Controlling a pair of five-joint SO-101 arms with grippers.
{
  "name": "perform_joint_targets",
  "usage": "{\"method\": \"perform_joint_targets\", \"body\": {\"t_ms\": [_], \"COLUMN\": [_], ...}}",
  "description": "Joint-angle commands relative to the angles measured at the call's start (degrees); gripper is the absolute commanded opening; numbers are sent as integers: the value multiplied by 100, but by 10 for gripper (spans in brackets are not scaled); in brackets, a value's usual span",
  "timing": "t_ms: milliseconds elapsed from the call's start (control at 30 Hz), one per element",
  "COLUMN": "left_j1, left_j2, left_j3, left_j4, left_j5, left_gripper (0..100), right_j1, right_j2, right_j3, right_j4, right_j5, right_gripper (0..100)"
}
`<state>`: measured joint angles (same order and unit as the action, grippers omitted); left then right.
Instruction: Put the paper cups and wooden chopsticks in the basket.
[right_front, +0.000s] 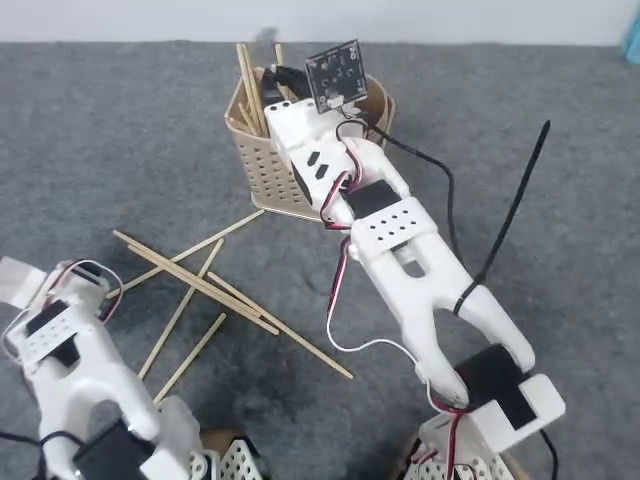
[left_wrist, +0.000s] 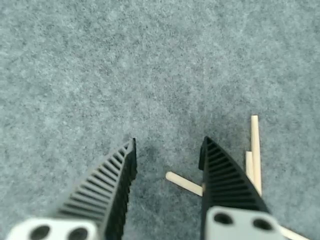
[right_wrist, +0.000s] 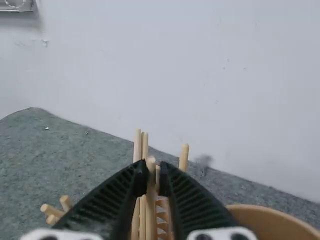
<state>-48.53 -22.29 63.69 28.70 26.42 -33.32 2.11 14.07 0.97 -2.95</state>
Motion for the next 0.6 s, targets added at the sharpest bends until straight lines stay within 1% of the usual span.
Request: {"method": "perform_joint_targets", "body": {"t_ms": [0,67,167,400,567], "left_j1": [0,0,0,0,0], "left_j2": [0,0,0,0,0], "left_j3": [-198,-198,-198,-198,-198], "left_j4": [-141,-149,-149,-149,-141], "left_j5": [44,44,44,44,44], "left_gripper": [197,197,197,197,197], "right_j1": [-110,-84,-75,-110,-75], "right_j2": [127,48,-426,-2316,-3714], "right_j3": [-202,-448,-835,-1055,-747], "right_j4": [4,198,954,2598,4189], "right_j5": [-26,-26,-62,-79,-571], "right_gripper": [190,199,199,199,199]}}
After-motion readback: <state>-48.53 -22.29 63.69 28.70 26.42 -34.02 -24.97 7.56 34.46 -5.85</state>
